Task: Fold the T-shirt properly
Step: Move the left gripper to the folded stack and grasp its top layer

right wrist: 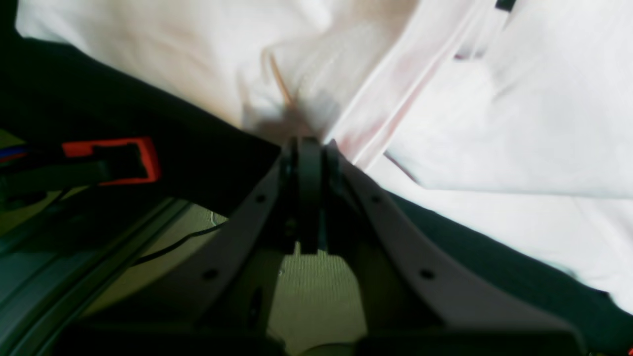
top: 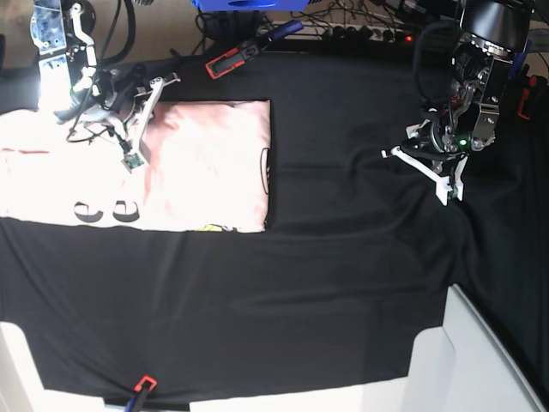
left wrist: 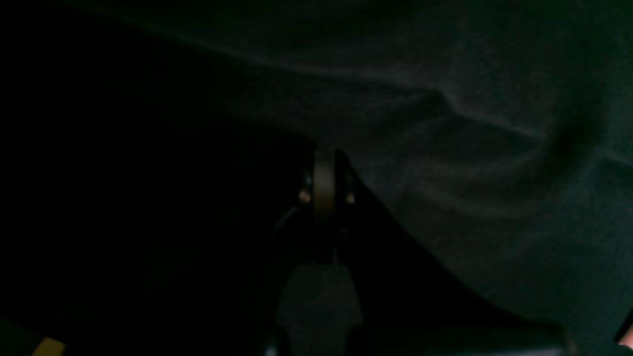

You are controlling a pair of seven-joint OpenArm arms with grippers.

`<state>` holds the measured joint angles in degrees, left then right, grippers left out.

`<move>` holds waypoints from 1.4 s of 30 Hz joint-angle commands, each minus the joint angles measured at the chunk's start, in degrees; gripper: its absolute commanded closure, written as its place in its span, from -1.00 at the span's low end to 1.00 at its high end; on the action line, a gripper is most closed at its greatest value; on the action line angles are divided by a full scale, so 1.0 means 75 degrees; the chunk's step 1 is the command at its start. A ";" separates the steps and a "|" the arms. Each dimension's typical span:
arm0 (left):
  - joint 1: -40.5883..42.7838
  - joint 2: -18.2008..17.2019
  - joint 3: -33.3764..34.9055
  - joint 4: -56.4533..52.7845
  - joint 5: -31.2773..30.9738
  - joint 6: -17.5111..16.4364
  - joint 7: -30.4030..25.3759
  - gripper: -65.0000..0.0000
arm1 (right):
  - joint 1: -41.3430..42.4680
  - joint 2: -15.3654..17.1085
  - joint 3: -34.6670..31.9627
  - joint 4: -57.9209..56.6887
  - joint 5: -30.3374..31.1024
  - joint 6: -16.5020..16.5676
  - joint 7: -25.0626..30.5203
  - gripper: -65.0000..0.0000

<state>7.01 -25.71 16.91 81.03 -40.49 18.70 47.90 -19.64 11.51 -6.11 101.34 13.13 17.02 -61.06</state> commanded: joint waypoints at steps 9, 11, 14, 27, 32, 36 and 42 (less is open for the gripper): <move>-0.0072 -0.0082 -0.0045 0.0173 0.0024 0.0009 -0.0098 1.00 | 0.0057 -0.0204 0.1313 0.0220 0.0038 -0.0024 -0.0328 0.44; -0.0084 -0.0070 -0.0045 0.0173 0.0024 0.0009 -0.0098 1.00 | -0.0072 -0.0204 0.1489 0.0595 0.0038 -0.0024 -0.0422 0.08; -0.0108 -0.0059 -0.0045 0.0196 -0.0011 0.0009 -0.0098 1.00 | -0.0306 -0.0227 0.1700 0.1193 0.0038 -0.0024 -0.0422 -0.17; -0.0612 0.0610 -0.0045 0.0677 -0.3316 -0.0037 -0.0075 -0.42 | -0.0330 -0.0227 0.2286 0.1240 0.0014 -0.0001 -0.0047 -0.16; -0.0963 0.0633 0.0037 0.0161 -0.4700 -0.0248 -0.0051 -0.46 | -0.0353 -0.0227 0.2274 0.1228 0.0014 0.0011 -0.0047 -0.16; -0.1303 0.0867 0.0002 -0.0718 -0.5309 -0.0811 0.0383 -0.45 | -0.0341 -0.0227 0.2274 0.1228 0.0026 0.0011 -0.0047 -0.16; -0.1479 0.1407 0.0037 -0.1246 -0.5180 -0.0835 0.0582 -0.45 | -0.0341 -0.0227 0.2262 0.1228 0.0038 0.0011 -0.0047 -0.16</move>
<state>-3.09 -14.98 17.37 70.70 -77.95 13.23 51.83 -22.39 9.30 10.74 109.71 13.23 17.02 -62.04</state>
